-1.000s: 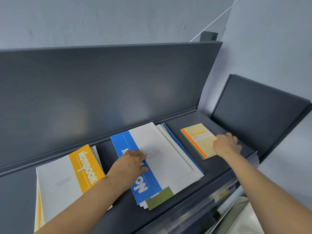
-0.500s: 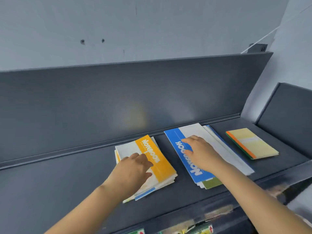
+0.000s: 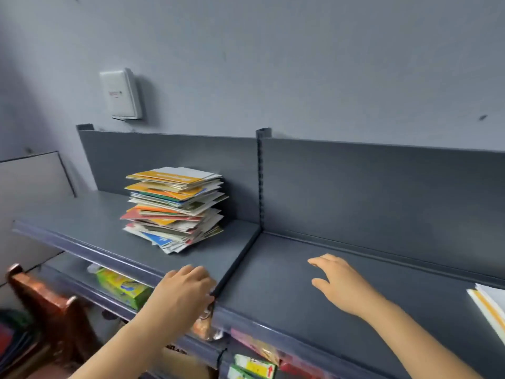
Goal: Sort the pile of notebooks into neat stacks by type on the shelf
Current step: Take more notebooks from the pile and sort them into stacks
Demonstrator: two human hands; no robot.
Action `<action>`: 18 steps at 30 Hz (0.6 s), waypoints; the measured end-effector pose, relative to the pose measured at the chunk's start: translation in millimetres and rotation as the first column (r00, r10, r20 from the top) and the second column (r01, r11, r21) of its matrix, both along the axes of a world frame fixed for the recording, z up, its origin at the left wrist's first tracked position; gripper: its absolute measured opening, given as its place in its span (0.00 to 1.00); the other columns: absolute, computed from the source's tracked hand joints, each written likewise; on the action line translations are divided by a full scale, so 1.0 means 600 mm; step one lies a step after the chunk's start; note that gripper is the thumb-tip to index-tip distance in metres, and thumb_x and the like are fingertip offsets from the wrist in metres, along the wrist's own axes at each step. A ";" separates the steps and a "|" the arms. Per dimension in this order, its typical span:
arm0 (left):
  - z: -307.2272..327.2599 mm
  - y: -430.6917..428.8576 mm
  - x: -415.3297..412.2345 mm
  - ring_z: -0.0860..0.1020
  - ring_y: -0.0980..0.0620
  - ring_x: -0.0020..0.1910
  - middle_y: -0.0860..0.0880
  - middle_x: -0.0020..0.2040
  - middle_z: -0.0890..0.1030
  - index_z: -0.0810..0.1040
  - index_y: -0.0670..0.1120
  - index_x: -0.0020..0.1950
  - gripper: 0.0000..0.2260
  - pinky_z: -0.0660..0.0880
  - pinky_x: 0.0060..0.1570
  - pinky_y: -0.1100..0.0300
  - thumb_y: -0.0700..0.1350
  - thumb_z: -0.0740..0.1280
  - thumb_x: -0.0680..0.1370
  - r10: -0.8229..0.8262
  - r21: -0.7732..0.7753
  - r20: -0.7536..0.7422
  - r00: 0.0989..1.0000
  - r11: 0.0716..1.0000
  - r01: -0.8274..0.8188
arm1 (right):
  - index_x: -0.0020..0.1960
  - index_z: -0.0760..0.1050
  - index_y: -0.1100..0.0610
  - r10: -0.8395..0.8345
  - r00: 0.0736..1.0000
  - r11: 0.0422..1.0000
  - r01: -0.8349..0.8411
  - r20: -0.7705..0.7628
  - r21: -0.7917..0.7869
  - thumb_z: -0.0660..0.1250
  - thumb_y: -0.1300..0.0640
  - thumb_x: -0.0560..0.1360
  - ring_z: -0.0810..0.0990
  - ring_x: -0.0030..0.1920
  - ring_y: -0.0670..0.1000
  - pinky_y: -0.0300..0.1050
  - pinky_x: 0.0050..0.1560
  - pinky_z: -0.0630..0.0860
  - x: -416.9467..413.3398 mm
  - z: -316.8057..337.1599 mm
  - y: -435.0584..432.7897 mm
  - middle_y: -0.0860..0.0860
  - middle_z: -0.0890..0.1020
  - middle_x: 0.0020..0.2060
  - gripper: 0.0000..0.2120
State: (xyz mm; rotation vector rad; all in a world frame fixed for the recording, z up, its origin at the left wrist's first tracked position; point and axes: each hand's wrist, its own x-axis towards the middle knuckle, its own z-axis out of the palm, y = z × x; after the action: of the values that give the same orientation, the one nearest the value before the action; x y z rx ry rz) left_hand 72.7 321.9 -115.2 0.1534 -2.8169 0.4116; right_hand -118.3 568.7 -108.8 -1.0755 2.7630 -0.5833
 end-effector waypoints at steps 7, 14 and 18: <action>0.045 -0.184 0.146 0.83 0.54 0.37 0.57 0.40 0.84 0.86 0.55 0.42 0.17 0.80 0.30 0.59 0.54 0.83 0.56 0.211 0.089 -0.038 0.977 0.974 -0.207 | 0.74 0.61 0.51 0.178 0.980 0.984 -0.179 -0.085 -0.012 0.58 0.53 0.80 0.62 0.71 0.49 0.45 0.68 0.63 0.077 0.034 -0.256 0.46 0.65 0.72 0.23; 0.032 -0.273 0.134 0.78 0.54 0.59 0.58 0.60 0.79 0.78 0.55 0.64 0.17 0.76 0.57 0.58 0.54 0.69 0.75 0.284 0.266 -0.022 0.958 0.926 -0.268 | 0.74 0.60 0.53 0.204 0.957 0.967 -0.229 -0.207 -0.108 0.62 0.47 0.78 0.63 0.71 0.50 0.48 0.69 0.65 0.069 0.076 -0.416 0.48 0.65 0.71 0.28; 0.040 -0.328 0.079 0.68 0.56 0.68 0.58 0.68 0.72 0.67 0.57 0.73 0.20 0.67 0.65 0.62 0.57 0.59 0.80 0.318 0.374 -0.038 0.947 0.884 -0.281 | 0.75 0.58 0.54 0.198 0.937 0.956 -0.249 -0.287 -0.152 0.64 0.45 0.76 0.61 0.72 0.50 0.49 0.71 0.62 0.023 0.102 -0.502 0.49 0.63 0.73 0.32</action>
State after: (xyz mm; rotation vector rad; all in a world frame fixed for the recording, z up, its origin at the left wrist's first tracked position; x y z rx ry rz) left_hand 120.4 125.1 -91.5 0.6772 -2.7443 -0.0659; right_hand -104.4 267.3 -47.4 -1.5989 2.7884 -0.7242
